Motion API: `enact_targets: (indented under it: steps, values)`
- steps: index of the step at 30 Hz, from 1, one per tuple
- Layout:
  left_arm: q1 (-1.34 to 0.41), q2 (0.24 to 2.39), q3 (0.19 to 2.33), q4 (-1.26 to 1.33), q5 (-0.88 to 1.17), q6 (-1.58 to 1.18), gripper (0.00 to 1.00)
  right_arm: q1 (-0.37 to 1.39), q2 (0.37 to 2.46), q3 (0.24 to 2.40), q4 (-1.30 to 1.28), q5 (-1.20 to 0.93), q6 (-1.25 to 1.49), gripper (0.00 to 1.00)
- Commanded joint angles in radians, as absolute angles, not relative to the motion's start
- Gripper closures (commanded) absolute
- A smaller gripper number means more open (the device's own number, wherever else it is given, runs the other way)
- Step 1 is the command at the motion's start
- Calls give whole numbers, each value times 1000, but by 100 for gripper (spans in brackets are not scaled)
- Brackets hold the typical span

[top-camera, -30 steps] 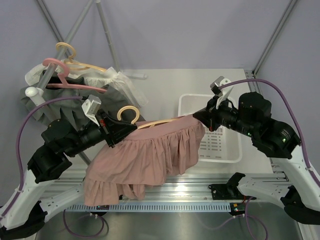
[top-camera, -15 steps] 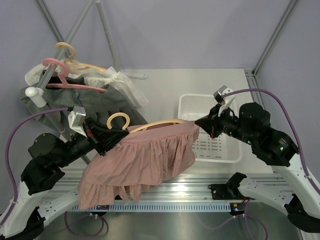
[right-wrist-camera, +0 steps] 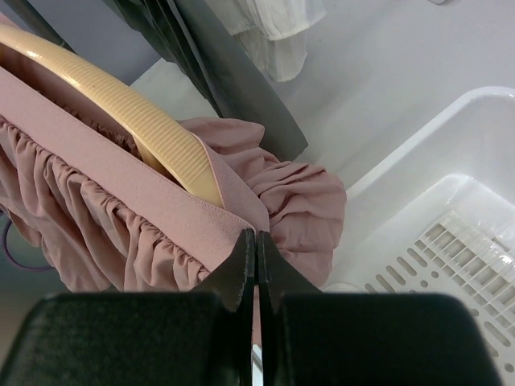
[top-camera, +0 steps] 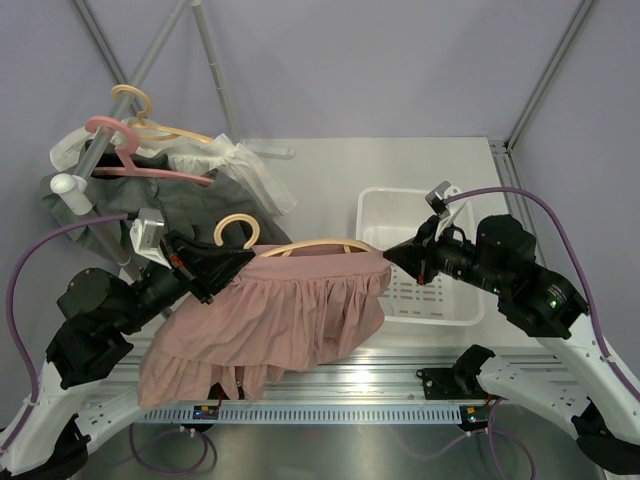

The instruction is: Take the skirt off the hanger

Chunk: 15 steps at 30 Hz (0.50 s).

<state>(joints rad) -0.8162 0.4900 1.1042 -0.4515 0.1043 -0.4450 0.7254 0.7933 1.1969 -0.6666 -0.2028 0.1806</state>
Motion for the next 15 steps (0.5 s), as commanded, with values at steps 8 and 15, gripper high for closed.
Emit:
enact_targets:
  steps: [8,15]
  values:
    - [-811,509,1180,-232,-54,-417,100,706,678,1167,-787,-115,167,100]
    - [-813,491,1181,-265,-87,-413,100,707,621,1137,-833,-74,160,100]
